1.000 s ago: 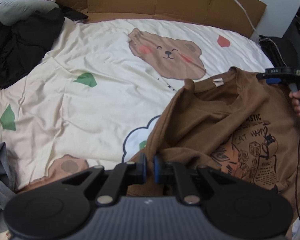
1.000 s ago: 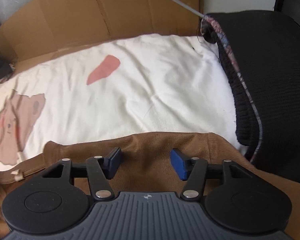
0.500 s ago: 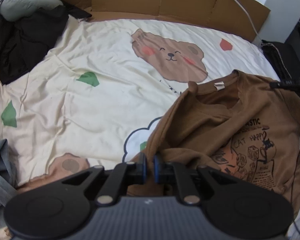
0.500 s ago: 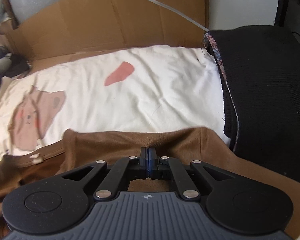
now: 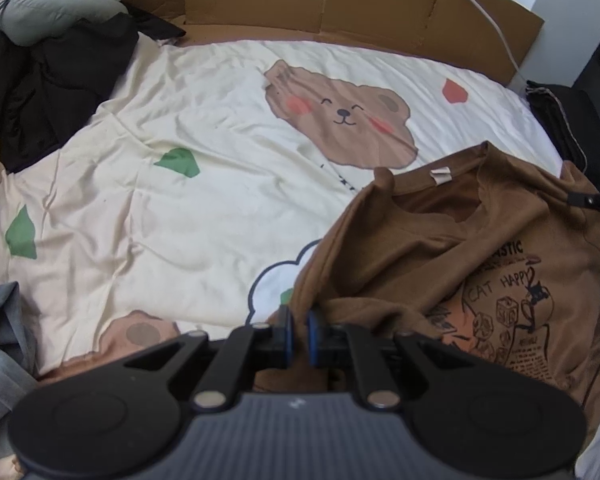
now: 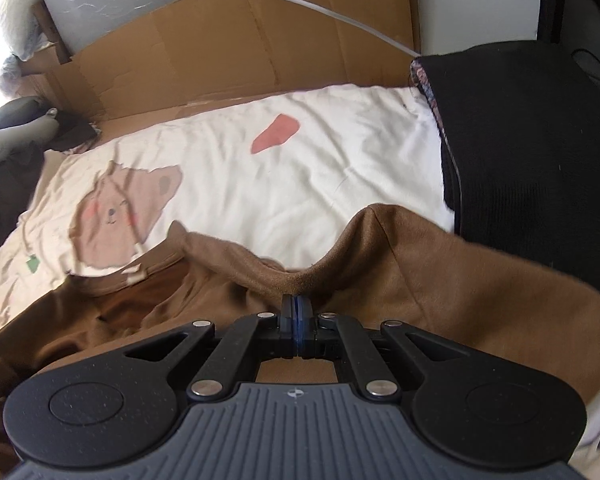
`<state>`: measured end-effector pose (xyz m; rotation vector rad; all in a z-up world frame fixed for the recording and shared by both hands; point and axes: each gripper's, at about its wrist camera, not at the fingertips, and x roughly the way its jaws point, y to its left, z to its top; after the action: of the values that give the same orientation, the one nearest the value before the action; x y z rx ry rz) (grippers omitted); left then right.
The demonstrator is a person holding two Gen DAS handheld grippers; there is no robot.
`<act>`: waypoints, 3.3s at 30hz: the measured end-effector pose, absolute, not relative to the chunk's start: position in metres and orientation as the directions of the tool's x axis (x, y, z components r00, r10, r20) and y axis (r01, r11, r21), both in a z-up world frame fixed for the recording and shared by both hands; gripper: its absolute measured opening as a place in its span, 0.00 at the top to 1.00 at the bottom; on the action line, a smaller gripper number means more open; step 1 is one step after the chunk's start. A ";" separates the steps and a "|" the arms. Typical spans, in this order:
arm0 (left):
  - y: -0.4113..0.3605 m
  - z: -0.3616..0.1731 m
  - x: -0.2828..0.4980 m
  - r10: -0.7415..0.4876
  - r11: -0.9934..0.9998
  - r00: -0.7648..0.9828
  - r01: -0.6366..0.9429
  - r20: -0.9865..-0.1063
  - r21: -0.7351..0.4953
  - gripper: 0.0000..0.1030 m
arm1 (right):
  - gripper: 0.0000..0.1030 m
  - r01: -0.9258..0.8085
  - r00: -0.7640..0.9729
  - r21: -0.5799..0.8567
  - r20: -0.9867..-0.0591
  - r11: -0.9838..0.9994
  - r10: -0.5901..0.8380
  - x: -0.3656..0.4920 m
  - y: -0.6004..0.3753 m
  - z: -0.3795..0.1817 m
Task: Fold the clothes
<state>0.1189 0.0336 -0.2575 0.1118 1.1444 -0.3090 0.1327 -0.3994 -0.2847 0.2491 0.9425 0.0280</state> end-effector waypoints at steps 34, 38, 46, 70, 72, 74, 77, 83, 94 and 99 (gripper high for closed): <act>0.041 -0.265 0.118 -0.196 0.954 0.372 0.288 -0.907 -0.088 0.92 | 0.98 -0.268 0.568 -0.238 -0.822 0.934 -0.046 0.254 -0.425 -0.293; 0.042 -0.265 0.119 -0.197 0.954 0.373 0.285 -0.907 -0.090 0.92 | 0.98 -0.289 0.542 -0.249 -0.839 0.924 -0.056 0.269 -0.427 -0.306; 0.043 -0.265 0.118 -0.201 0.953 0.369 0.289 -0.907 -0.093 0.92 | 0.98 -0.327 0.492 -0.238 -0.869 0.914 -0.050 0.253 -0.421 -0.334; 0.039 -0.271 0.118 -0.197 0.952 0.362 0.293 -0.911 -0.089 0.92 | 0.82 -0.359 0.513 -0.292 -0.855 0.887 -0.074 0.247 -0.421 -0.337; 0.038 -0.271 0.118 -0.197 0.951 0.361 0.296 -0.912 -0.088 0.92 | 0.82 -0.366 0.509 -0.289 -0.858 0.884 -0.070 0.245 -0.421 -0.337; 0.038 -0.271 0.117 -0.196 0.950 0.360 0.299 -0.912 -0.087 0.92 | 0.82 -0.376 0.507 -0.292 -0.859 0.879 -0.069 0.243 -0.420 -0.337; 0.038 -0.271 0.117 -0.196 0.951 0.361 0.298 -0.912 -0.086 0.92 | 0.82 -0.377 0.525 -0.312 -0.848 0.872 -0.076 0.240 -0.419 -0.331; 0.036 -0.273 0.118 -0.195 0.951 0.359 0.298 -0.913 -0.086 0.92 | 0.82 -0.414 0.507 -0.322 -0.858 0.851 -0.078 0.239 -0.422 -0.329; 0.037 -0.274 0.119 -0.195 0.950 0.355 0.300 -0.914 -0.086 0.92 | 0.72 -0.587 0.379 -0.302 -0.922 0.751 -0.074 0.261 -0.414 -0.339; 0.039 -0.275 0.118 -0.193 0.949 0.353 0.302 -0.916 -0.084 0.92 | 0.71 -0.633 0.281 -0.238 -0.957 0.736 -0.068 0.274 -0.416 -0.346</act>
<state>0.1179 0.0389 -0.2755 0.1057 1.1677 -0.3215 0.2744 -0.4159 -0.3462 -0.6775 1.2470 0.4200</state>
